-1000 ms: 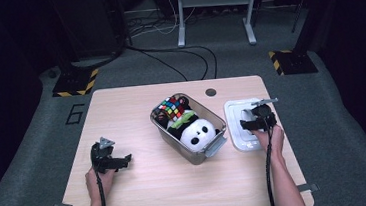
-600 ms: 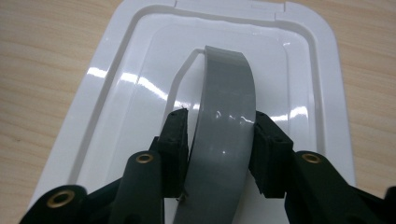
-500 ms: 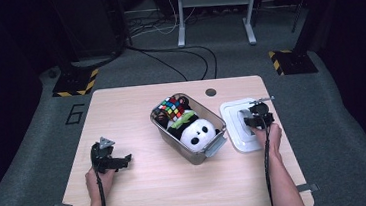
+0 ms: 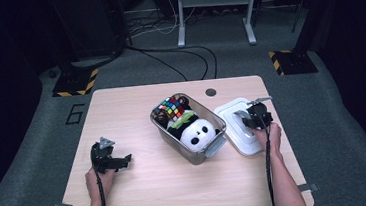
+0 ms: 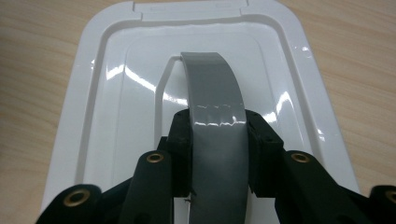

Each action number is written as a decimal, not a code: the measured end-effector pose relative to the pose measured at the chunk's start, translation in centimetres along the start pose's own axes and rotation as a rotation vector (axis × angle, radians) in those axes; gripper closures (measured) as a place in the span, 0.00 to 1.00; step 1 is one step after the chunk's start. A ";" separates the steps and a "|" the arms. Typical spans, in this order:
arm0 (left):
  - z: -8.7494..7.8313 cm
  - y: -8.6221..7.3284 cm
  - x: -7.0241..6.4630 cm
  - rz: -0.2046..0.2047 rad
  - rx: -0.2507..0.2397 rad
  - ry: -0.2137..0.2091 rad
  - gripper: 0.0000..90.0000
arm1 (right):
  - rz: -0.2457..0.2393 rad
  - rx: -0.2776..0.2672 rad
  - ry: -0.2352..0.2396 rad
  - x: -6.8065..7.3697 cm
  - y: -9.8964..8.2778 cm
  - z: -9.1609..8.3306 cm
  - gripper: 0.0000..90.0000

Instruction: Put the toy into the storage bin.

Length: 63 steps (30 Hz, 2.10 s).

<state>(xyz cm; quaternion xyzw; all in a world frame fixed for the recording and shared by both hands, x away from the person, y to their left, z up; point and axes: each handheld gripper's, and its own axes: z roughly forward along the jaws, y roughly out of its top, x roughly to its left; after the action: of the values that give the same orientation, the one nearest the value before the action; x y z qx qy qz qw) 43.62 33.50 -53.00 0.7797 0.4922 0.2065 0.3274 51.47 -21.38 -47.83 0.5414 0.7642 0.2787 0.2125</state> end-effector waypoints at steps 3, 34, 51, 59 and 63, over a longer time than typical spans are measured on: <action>0.0 0.0 0.0 0.002 0.001 -0.001 0.00 | -0.003 -0.001 0.003 0.1 0.1 -0.4 0.74; 0.0 0.0 0.0 0.001 -0.002 0.002 0.00 | -0.064 -0.055 0.005 -1.1 3.1 -6.2 0.74; 0.0 0.0 0.0 -0.001 0.000 0.001 0.00 | -0.087 -0.090 -0.006 -1.5 5.7 -9.4 0.74; 0.0 0.0 0.0 -0.006 -0.004 0.000 0.00 | -0.100 -0.102 0.010 -0.5 7.1 -10.3 0.74; 0.0 0.0 0.0 -0.003 -0.002 0.001 0.00 | -0.114 -0.111 0.016 -0.1 7.6 -10.5 0.74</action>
<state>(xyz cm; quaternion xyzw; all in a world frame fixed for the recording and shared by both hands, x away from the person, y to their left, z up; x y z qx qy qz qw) 43.63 33.48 -53.01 0.7787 0.4932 0.2067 0.3281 50.35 -21.60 -34.90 0.4820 0.7790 0.3124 0.2515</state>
